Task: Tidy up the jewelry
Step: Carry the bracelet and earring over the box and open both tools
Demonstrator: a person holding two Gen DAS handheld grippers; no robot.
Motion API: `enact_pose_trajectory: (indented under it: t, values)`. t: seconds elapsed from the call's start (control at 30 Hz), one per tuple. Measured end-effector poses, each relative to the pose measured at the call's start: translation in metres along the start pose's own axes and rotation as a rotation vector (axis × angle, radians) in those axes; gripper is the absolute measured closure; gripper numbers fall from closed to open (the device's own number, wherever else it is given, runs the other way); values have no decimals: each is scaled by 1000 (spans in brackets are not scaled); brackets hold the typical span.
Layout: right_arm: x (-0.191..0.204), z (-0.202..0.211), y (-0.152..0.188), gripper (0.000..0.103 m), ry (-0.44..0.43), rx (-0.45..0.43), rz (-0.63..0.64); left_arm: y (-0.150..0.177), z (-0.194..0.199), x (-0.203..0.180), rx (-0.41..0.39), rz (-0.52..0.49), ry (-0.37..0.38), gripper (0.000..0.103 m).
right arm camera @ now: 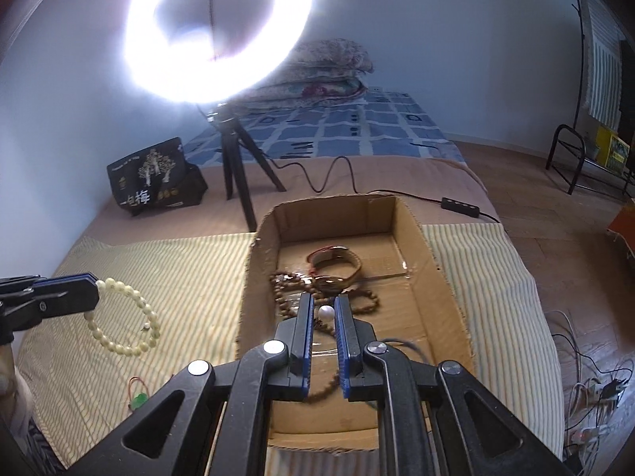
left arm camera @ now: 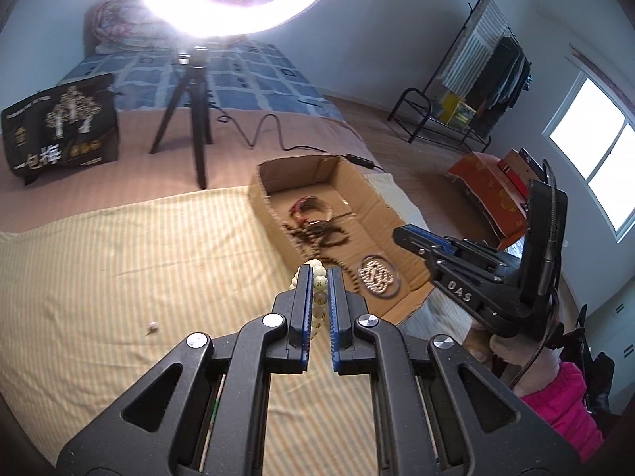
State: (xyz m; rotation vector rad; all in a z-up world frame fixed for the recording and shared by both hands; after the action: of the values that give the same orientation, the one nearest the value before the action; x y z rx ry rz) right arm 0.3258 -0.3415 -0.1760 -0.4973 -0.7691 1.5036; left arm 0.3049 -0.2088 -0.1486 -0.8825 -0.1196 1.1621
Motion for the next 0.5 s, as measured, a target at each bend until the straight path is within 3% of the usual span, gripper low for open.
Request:
enact_pose_trajectory:
  t: [0.5]
  values:
    - [-36, -20, -2, 95, 21, 26, -74, -20, -49, -51, 23, -6, 62, 98]
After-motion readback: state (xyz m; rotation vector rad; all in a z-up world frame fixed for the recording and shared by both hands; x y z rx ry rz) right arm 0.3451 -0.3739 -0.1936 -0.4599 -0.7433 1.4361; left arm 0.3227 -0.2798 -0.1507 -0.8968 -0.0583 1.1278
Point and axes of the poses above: each gripper's, at about its wrist camera, not at the fingertips, and z roughly against the way its jaws point, x to its left, y to its underside, the point moved 10 cm from there along -z, roughly the way its jaws point, and after that the axes turned 2 degrees about -z, right-handed, at the moved point
